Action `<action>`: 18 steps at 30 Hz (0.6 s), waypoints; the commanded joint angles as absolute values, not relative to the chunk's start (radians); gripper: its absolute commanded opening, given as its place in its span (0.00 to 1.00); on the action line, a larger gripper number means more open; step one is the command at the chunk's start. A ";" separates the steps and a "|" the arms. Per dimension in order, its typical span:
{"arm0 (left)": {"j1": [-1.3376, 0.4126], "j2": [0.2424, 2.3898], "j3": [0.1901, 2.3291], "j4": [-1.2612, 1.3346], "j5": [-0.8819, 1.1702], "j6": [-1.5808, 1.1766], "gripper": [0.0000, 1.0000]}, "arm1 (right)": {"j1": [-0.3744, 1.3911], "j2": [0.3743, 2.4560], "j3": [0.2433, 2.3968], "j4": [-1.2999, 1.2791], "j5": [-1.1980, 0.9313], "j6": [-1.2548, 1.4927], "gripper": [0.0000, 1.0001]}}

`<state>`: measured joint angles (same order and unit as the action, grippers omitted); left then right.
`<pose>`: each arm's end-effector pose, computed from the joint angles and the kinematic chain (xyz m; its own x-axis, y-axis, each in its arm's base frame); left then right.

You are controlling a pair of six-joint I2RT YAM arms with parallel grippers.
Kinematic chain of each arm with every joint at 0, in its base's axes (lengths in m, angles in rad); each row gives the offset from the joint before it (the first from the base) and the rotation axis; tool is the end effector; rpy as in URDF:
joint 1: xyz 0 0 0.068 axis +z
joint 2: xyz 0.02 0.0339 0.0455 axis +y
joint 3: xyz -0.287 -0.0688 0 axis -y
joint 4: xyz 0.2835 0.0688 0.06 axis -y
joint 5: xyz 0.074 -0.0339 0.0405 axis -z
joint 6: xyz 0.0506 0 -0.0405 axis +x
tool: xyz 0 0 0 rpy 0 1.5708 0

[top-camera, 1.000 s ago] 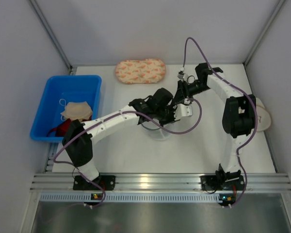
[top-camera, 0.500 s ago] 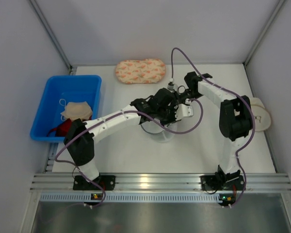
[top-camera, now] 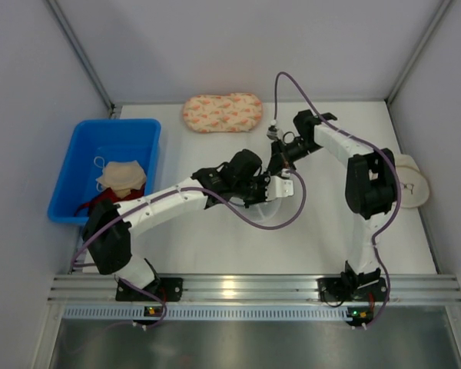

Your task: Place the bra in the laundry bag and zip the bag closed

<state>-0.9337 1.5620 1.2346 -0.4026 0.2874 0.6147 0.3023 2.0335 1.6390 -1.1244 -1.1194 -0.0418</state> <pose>0.2243 -0.3273 0.2844 0.1929 0.6690 -0.7178 0.9612 0.0182 0.2753 0.4045 0.1738 0.2208 -0.9452 -0.3139 -0.0894 -0.2141 0.3898 0.8957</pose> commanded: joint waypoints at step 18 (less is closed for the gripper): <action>-0.589 1.566 1.463 -0.486 0.440 0.167 0.98 | -0.049 2.207 1.723 -0.180 -0.858 0.497 0.00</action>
